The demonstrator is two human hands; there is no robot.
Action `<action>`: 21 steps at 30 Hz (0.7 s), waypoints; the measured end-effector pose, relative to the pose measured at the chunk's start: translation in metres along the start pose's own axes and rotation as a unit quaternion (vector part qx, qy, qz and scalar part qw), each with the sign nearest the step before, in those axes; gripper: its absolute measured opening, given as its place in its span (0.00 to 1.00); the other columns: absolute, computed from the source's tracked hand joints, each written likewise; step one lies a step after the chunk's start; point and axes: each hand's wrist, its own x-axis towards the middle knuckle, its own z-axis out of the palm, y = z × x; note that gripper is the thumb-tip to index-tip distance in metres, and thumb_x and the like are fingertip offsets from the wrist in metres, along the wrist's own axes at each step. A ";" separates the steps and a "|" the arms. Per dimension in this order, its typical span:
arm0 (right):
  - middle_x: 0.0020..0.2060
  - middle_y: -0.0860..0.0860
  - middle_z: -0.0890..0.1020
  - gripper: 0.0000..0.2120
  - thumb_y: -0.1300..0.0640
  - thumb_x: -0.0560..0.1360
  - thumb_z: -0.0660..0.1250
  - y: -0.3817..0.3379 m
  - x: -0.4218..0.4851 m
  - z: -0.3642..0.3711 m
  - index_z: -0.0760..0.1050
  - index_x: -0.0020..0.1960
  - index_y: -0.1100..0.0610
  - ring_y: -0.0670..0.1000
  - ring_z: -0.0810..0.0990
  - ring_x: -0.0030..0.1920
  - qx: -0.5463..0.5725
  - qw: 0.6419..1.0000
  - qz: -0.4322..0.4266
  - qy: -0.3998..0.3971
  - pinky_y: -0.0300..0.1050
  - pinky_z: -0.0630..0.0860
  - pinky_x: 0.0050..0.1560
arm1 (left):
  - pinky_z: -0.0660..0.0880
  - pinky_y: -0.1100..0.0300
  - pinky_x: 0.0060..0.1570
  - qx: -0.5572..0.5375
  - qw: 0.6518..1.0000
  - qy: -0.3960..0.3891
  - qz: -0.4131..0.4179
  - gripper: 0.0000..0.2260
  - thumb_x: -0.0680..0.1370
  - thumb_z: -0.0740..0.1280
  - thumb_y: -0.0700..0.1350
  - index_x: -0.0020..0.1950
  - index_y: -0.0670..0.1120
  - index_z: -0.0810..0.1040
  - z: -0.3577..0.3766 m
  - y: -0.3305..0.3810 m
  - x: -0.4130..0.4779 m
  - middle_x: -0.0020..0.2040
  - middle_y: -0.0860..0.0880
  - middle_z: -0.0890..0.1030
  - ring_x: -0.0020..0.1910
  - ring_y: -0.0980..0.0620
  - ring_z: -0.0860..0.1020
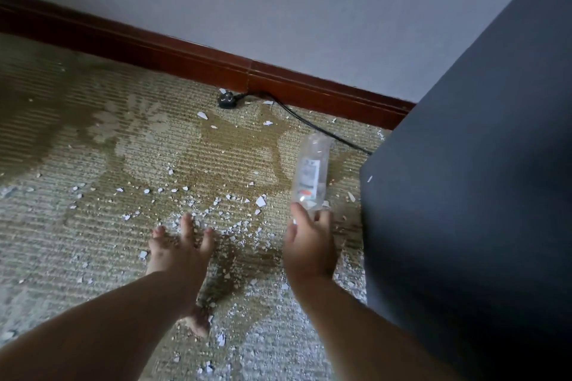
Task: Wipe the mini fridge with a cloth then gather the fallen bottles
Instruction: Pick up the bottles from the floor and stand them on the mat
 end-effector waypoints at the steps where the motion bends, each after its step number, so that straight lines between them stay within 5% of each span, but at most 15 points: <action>1: 0.61 0.53 0.70 0.17 0.53 0.80 0.57 -0.007 -0.016 -0.001 0.70 0.67 0.47 0.44 0.68 0.45 0.030 0.999 -0.017 -0.005 0.27 0.68 0.36 | 0.53 0.36 0.71 -0.003 1.000 0.001 -0.005 0.70 0.49 0.68 0.74 0.72 0.44 0.28 0.002 0.001 0.000 0.70 0.30 0.30 0.69 0.21 0.47; 3: 0.59 0.52 0.72 0.15 0.52 0.79 0.57 -0.025 -0.045 -0.004 0.72 0.65 0.45 0.43 0.71 0.46 0.093 0.994 -0.045 -0.018 0.22 0.68 0.36 | 0.54 0.38 0.71 -0.005 1.000 0.010 -0.018 0.70 0.50 0.69 0.74 0.72 0.44 0.29 0.004 0.002 -0.001 0.71 0.31 0.30 0.69 0.22 0.48; 6: 0.51 0.50 0.76 0.17 0.54 0.75 0.58 -0.037 -0.076 -0.018 0.69 0.62 0.40 0.46 0.79 0.42 0.169 0.981 -0.096 -0.006 0.35 0.77 0.38 | 0.57 0.41 0.71 -0.002 0.999 0.028 -0.026 0.69 0.52 0.71 0.73 0.72 0.44 0.28 0.000 0.003 -0.002 0.72 0.32 0.32 0.70 0.23 0.49; 12: 0.50 0.48 0.79 0.21 0.39 0.68 0.50 -0.001 -0.131 -0.071 0.51 0.59 0.26 0.44 0.79 0.46 0.147 0.967 -0.140 -0.152 0.32 0.76 0.50 | 0.64 0.46 0.69 -0.017 0.999 0.034 -0.012 0.71 0.46 0.68 0.76 0.73 0.47 0.30 -0.004 0.000 -0.013 0.74 0.36 0.34 0.72 0.27 0.52; 17: 0.49 0.42 0.79 0.23 0.40 0.74 0.62 0.018 -0.148 -0.109 0.63 0.68 0.38 0.32 0.70 0.37 0.127 0.982 -0.090 -0.108 0.19 0.61 0.38 | 0.67 0.42 0.67 -0.046 0.998 0.050 0.007 0.71 0.41 0.60 0.76 0.72 0.49 0.27 -0.009 -0.003 -0.032 0.75 0.38 0.34 0.72 0.28 0.52; 21: 0.41 0.40 0.77 0.17 0.43 0.75 0.65 0.025 -0.168 -0.125 0.69 0.63 0.41 0.37 0.72 0.37 0.112 0.991 -0.027 -0.061 0.26 0.67 0.35 | 0.65 0.35 0.65 -0.103 0.992 0.079 0.006 0.59 0.58 0.67 0.73 0.76 0.51 0.36 0.009 0.000 -0.044 0.77 0.42 0.43 0.72 0.34 0.58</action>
